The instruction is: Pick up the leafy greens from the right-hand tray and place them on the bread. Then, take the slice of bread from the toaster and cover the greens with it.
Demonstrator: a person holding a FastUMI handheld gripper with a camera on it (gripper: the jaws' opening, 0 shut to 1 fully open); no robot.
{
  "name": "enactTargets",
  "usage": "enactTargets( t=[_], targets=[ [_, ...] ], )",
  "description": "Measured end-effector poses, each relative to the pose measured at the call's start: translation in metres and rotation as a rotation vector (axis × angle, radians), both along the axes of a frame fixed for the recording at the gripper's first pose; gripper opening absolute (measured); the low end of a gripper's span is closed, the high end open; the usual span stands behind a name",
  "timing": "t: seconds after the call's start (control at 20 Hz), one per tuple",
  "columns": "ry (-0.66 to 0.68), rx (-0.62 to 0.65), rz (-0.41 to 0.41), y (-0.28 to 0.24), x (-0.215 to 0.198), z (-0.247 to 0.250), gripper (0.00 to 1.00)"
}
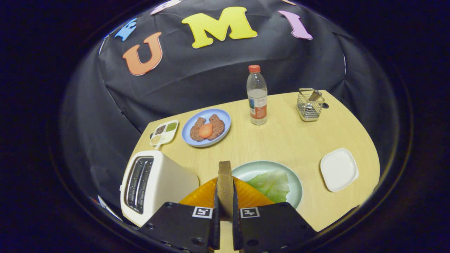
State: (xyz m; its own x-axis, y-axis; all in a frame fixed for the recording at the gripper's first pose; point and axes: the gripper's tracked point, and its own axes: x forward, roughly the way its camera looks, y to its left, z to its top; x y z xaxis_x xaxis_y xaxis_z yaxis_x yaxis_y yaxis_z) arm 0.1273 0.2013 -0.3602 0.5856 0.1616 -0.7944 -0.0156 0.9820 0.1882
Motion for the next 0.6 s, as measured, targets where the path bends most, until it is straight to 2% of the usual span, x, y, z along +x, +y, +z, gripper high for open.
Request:
enactTargets(
  t=[0.25, 0.4, 0.55, 0.6],
  targets=[
    [0.071, 0.065, -0.023, -0.022, -0.003, -0.027, 0.14],
    [0.077, 0.051, -0.022, -0.046, -0.003, -0.042, 0.14],
    [0.13, 0.013, -0.006, -0.068, -0.006, -0.057, 0.19],
    [0.146, 0.006, 0.019, -0.069, -0.005, -0.064, 0.32]
  ],
)
